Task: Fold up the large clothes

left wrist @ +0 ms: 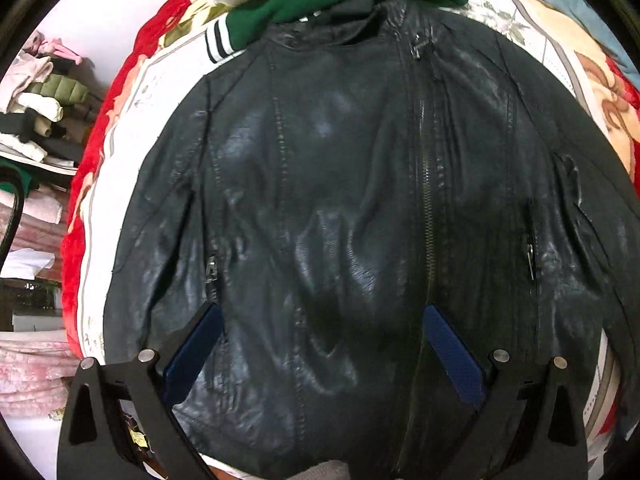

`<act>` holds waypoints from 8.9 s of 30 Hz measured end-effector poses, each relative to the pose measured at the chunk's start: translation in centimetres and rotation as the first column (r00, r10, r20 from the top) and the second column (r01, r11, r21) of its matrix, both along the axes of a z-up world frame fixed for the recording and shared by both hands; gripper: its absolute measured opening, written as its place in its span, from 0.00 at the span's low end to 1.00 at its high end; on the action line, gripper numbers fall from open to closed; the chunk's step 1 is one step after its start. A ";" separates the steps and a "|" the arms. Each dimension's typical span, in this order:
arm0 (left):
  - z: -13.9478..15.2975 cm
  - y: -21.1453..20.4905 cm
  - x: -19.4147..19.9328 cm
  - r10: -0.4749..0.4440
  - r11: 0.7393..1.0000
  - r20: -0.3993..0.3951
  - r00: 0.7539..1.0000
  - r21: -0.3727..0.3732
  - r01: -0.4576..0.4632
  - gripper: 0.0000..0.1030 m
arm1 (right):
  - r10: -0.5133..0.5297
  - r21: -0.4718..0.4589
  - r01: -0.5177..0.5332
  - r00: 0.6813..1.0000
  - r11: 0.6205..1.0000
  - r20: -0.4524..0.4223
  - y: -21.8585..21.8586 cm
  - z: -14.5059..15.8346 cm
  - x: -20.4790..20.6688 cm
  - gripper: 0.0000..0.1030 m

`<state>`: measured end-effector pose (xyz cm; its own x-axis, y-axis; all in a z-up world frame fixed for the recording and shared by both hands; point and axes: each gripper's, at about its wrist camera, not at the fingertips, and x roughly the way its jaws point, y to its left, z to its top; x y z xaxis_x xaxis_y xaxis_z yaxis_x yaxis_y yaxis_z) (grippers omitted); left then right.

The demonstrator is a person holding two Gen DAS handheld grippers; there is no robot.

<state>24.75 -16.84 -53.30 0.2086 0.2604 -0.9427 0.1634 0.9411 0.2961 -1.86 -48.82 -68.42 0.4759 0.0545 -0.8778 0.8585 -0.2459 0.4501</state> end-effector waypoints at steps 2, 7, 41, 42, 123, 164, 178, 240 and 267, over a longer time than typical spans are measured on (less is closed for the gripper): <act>-0.5 -0.2 0.2 0.006 1.000 -0.008 1.000 0.001 -0.006 1.00 | -0.020 -0.016 0.020 1.000 1.000 0.005 0.3 -0.3 0.6 0.53; -0.2 0.3 1.2 0.026 1.000 0.011 1.000 -0.014 -0.025 1.00 | -0.023 -0.197 0.034 0.998 0.980 0.057 -0.3 3.5 2.0 0.23; 2.6 24.3 7.4 0.484 0.875 0.124 0.866 -0.044 -0.483 1.00 | 0.852 -0.480 -0.869 0.159 -0.119 -0.498 35.2 9.1 43.5 0.03; 2.3 25.5 7.2 0.503 0.864 0.119 0.856 -0.042 -0.502 1.00 | 0.844 -0.405 -0.892 0.055 -0.198 -0.534 38.1 6.6 44.0 0.03; 6.2 -1.4 10.9 -0.025 0.930 0.329 0.944 -0.339 0.143 0.04 | 0.756 -0.177 -0.898 0.436 0.403 -0.489 14.8 4.1 30.9 0.93; -0.7 17.0 14.0 0.365 0.931 0.183 0.913 -0.051 -0.362 1.00 | 0.843 -0.306 -0.906 0.395 0.292 -0.366 12.8 3.9 41.6 0.07; -6.1 17.2 14.8 0.283 0.959 0.118 0.952 -0.026 -0.282 1.00 | 0.901 -0.031 -0.936 0.346 0.350 -0.260 9.9 -1.4 35.4 0.69; -9.1 -13.8 -12.5 -0.020 0.876 -0.040 0.999 0.480 0.037 1.00 | 0.995 0.015 -0.999 0.036 0.038 -0.093 -1.3 -0.7 28.4 0.54; -5.8 -5.7 -7.6 0.164 0.963 0.078 0.983 0.203 -0.177 0.17 | 0.868 -0.085 -0.954 0.222 0.288 0.445 10.3 -6.9 39.9 0.23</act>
